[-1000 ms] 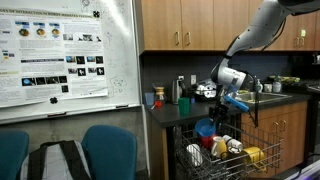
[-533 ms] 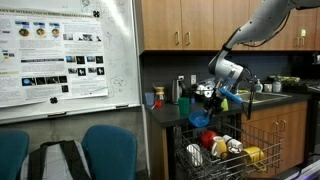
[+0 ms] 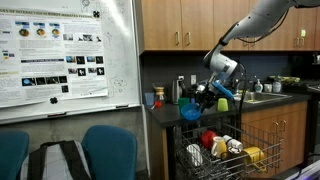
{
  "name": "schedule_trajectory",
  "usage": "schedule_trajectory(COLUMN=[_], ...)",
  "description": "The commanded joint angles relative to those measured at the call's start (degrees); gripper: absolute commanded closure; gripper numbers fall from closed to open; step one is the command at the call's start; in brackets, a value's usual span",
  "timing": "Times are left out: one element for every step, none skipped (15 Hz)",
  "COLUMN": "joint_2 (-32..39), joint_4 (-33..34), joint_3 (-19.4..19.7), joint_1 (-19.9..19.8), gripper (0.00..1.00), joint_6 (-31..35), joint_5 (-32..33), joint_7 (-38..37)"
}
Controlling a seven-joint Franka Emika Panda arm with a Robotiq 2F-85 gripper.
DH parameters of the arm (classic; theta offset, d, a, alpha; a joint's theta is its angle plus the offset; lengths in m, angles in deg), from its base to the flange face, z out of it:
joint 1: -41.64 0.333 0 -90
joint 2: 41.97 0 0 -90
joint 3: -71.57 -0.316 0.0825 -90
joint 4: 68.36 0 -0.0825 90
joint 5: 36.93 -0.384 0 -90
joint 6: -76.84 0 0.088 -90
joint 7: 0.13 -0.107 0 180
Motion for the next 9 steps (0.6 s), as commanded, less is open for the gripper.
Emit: schedule_trajectory(joint_2=[1.8, 2.3, 3.2, 3.9, 4.7, 5.6, 6.5, 7.6, 8.5], joint_4=[3.3, 4.1, 5.2, 6.1, 7.0, 8.1, 9.2, 10.4, 11.5], joint_3=[0.3, 0.2, 0.1, 0.0, -0.2, -0.4, -0.6, -0.9, -1.1], joint_1=[1.5, 1.8, 2.1, 2.4, 2.6, 2.8, 3.0, 3.1, 3.2], gripper=[0.88, 0.88, 0.88, 0.88, 0.88, 0.88, 0.88, 0.88, 0.88], joint_6=[-1.7, -1.8, -2.0, -2.0, -2.0, -1.8, -1.8, -1.7, -1.7], joint_5=[-0.6, -0.8, -1.1, -1.3, -1.4, -1.6, -1.8, -2.3, -2.8], joint_7=[-1.5, -1.7, -2.0, -2.4, -2.7, -3.0, -3.5, -3.8, -4.0])
